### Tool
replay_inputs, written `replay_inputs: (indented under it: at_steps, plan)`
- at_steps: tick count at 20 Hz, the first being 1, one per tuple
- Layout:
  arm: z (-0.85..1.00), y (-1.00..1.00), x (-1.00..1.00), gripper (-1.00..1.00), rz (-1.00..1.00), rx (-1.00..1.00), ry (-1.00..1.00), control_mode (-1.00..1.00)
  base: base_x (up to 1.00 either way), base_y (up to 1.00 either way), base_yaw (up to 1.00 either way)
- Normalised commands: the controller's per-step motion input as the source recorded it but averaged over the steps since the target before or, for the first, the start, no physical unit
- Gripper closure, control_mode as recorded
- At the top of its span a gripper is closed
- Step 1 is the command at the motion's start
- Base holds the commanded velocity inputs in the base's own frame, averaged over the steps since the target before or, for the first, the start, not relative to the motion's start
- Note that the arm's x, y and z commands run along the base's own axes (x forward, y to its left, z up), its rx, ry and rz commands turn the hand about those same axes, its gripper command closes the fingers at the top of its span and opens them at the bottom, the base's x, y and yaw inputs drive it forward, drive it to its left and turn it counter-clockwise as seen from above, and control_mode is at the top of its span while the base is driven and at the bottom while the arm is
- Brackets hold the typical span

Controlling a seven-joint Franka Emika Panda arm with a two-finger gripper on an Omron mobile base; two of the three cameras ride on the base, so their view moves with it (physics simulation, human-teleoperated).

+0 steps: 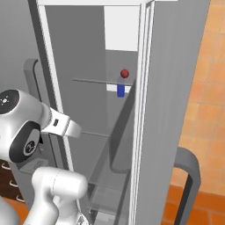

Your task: Take the strawberry from the fridge and place it on top of the pancake, located on the dining counter.

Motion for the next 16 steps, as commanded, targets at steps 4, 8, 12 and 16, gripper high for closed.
replay_inputs:
  at_steps: [4,8,12,16]
  plan:
    - [0.0,-0.1,0.02,-1.0,0.0,0.02,0.0,-1.0,0.16,-0.23,0.0]
    - [0.63,-0.46,0.0,-1.0,0.0,0.02,-0.1,-1.0,0.0,0.0,0.0]
    - [0.87,-0.41,0.0,-1.0,0.0,0.0,-0.1,-1.0,0.0,0.0,0.0]
    - [0.33,-0.42,0.07,-1.0,-0.03,0.0,-0.06,-1.0,0.0,0.0,0.0]
